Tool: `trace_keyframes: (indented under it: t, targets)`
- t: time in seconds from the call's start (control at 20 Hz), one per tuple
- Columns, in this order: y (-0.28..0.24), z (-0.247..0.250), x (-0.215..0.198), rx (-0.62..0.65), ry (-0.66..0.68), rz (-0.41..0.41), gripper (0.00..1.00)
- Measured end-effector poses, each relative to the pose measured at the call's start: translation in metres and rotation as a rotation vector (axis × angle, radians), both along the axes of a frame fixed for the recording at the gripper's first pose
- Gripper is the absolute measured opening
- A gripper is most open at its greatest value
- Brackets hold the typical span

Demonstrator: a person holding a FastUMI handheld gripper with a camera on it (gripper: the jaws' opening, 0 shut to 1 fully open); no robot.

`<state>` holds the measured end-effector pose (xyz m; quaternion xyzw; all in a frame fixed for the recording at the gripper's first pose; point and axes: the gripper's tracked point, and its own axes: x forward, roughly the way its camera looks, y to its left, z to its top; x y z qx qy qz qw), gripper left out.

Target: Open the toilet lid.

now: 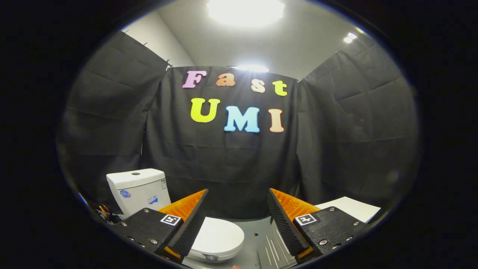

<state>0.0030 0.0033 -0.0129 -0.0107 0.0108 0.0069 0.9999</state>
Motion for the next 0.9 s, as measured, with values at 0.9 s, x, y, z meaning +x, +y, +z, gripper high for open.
trace_keyframes:
  t: [0.9]
  targets:
    - [0.019, 0.009, 0.001, 0.072, -0.023, -0.034, 0.95]
